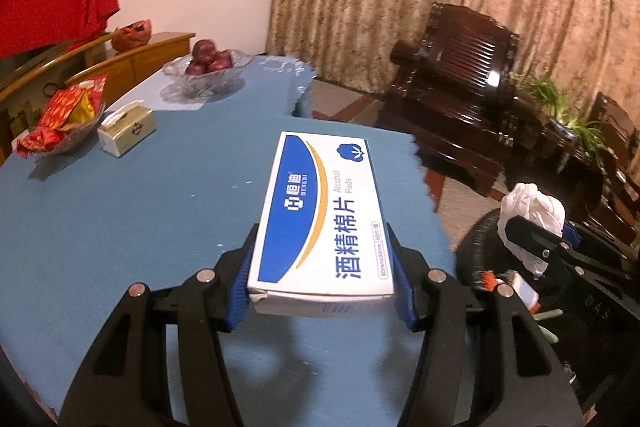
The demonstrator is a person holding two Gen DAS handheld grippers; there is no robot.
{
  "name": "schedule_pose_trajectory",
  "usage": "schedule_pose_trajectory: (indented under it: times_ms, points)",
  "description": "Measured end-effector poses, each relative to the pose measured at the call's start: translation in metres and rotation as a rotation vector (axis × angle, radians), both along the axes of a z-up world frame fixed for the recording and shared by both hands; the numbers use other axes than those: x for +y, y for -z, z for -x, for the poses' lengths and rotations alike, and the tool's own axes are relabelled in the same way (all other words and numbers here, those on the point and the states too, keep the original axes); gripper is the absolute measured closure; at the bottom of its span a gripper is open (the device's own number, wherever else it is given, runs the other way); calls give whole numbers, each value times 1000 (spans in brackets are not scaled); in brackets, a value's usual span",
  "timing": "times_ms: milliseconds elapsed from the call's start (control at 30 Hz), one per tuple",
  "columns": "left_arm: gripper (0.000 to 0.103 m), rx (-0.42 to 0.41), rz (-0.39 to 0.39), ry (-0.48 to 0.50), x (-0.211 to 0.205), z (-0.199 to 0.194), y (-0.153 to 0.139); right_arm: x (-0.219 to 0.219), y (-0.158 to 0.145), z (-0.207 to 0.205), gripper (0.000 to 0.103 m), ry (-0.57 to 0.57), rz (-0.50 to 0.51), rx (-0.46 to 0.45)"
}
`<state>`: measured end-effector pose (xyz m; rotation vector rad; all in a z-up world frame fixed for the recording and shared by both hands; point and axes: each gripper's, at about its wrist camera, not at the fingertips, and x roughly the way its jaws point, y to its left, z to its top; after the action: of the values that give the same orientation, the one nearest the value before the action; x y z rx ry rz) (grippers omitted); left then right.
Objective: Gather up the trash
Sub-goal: 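Carry the swab box and tissue ball over the black bin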
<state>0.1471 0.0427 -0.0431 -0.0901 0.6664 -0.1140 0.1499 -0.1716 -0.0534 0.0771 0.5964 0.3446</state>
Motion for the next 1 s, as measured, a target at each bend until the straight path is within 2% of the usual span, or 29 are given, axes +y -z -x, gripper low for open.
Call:
schedule_pose_trajectory:
  times_ms: [300,567,1000]
  points:
    - [48,-49,3,104,-45,28,-23,-40,-22,40,70,76,2,-55]
    - [48,-64,9,202,-89,45,-31,-79,-31,68,70,160,4,-81]
    - [48,-53,-5,400,-174,42,-17,-153,-20,85,70,326,17,-73]
